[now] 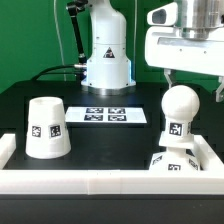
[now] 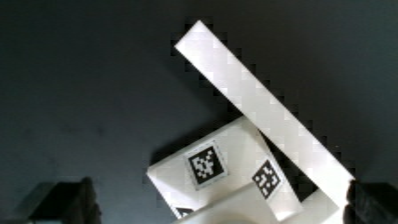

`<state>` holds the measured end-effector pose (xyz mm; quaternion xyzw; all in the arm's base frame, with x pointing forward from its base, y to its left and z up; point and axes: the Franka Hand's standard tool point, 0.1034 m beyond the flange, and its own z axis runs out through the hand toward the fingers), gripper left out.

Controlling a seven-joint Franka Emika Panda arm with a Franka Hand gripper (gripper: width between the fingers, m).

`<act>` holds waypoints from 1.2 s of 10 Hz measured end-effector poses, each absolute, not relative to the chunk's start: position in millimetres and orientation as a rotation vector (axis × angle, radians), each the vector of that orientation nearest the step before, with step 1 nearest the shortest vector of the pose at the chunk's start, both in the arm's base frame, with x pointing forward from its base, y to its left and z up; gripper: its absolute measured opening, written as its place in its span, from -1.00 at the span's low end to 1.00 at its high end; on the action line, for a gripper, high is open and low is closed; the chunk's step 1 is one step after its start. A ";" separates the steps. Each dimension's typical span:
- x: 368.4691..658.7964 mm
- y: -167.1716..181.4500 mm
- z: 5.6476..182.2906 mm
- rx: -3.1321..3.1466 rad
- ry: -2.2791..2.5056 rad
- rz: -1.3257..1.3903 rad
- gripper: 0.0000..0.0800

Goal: Assemble lamp

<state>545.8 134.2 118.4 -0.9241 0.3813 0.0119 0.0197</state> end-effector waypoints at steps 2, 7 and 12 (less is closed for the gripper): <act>544.7 133.8 117.3 -2.901 1.118 0.036 0.75; 521.1 69.7 105.9 -3.084 0.436 -0.060 0.75; 530.1 -13.5 106.0 -3.118 0.265 -0.066 0.75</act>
Offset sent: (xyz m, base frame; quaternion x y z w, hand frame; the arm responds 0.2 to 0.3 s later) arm -0.0278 -0.0402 -0.0010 -0.0150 0.0444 -0.2399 0.9697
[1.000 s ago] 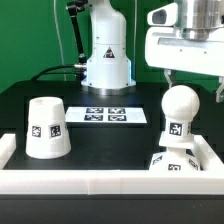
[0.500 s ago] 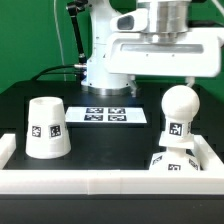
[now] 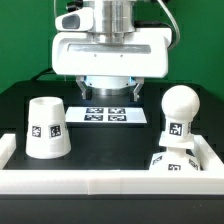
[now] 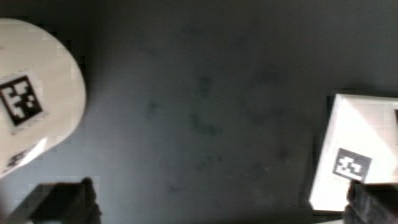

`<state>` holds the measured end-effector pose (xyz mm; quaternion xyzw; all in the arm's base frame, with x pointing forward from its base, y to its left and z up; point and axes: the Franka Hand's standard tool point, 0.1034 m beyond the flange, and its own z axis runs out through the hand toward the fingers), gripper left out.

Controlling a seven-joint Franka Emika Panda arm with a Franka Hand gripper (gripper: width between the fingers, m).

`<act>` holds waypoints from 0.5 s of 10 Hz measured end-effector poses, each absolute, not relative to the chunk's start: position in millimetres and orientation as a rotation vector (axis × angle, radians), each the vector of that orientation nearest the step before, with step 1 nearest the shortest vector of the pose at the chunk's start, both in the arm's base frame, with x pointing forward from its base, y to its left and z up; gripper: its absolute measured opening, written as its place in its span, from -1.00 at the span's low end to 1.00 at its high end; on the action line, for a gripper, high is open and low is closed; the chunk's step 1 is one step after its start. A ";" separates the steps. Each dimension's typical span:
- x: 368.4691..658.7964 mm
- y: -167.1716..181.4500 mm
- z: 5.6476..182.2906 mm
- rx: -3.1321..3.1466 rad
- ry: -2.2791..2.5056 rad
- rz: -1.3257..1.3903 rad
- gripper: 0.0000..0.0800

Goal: Assemble lamp

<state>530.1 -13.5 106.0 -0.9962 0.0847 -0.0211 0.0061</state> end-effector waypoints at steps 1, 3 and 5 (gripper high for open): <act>529.1 -12.1 104.9 -3.118 0.259 -0.062 0.75; 529.0 -12.3 104.8 -3.118 0.260 -0.062 0.75; 528.7 -20.7 104.7 -3.127 0.197 -0.062 0.75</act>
Offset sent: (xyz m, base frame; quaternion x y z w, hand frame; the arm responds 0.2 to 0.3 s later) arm 0.0000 0.0000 0.0000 0.0000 0.0000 0.0000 1.0000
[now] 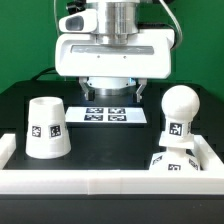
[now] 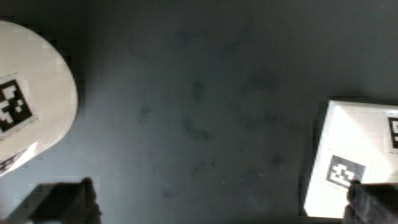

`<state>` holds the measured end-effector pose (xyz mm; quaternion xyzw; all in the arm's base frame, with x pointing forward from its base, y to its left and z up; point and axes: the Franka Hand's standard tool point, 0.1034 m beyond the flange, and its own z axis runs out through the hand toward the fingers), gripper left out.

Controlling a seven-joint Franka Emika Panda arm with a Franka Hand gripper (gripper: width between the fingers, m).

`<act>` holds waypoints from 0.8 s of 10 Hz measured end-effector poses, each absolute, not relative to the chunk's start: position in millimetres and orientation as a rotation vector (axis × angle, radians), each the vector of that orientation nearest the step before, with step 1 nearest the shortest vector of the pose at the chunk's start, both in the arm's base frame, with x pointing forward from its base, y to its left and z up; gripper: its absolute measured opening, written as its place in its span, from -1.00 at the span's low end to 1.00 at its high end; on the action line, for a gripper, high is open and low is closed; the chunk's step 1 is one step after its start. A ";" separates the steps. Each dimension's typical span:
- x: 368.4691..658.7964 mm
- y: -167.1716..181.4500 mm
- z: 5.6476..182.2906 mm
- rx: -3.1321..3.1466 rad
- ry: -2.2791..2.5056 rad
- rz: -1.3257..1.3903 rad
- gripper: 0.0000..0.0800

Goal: Assemble lamp

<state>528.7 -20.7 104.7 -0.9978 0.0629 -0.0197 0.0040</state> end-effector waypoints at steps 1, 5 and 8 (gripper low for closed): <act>528.0 -37.9 105.5 -3.136 0.121 -0.065 0.75; 523.6 -80.9 112.5 -3.150 0.032 -0.081 0.75; 513.4 -97.6 108.1 -3.158 0.064 -0.068 0.75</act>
Offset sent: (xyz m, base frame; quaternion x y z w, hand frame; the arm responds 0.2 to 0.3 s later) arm -0.0133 -0.0340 0.0103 0.0018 0.0062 -0.0301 0.9995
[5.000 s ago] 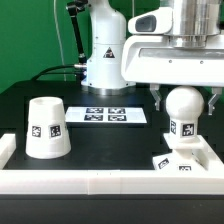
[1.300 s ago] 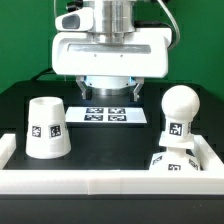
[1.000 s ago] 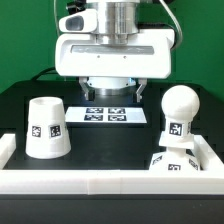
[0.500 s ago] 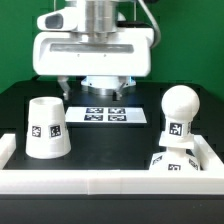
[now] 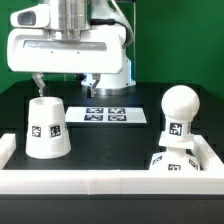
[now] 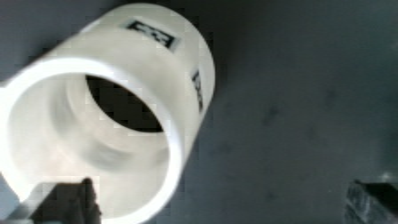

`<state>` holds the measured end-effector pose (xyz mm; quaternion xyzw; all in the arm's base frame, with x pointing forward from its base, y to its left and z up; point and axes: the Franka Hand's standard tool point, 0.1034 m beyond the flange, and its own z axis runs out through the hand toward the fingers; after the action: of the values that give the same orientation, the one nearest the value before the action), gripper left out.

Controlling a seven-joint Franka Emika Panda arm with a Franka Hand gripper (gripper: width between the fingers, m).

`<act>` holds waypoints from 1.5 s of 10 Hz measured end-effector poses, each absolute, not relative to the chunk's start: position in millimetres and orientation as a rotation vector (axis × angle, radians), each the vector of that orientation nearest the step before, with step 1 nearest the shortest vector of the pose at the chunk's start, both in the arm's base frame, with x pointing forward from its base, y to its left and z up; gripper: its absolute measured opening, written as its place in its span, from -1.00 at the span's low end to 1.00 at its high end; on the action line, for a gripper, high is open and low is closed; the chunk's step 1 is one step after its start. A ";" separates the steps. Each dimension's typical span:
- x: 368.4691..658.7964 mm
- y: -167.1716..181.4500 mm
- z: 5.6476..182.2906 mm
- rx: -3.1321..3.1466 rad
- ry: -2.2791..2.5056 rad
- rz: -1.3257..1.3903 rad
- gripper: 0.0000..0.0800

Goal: Assemble lamp

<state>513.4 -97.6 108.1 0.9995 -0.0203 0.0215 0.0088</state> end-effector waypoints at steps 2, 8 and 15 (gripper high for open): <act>506.3 -101.5 98.9 3.111 -0.052 0.082 0.75; 506.7 -102.0 79.4 3.099 -0.025 0.053 0.44; 508.1 -100.2 80.5 3.099 -0.019 0.059 -0.89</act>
Offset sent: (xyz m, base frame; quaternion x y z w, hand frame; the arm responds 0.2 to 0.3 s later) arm 0.0145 -0.0034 -0.0114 0.0095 0.0150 -0.0172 0.9997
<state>508.1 -100.2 80.5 0.9996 -0.0061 0.0191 0.0210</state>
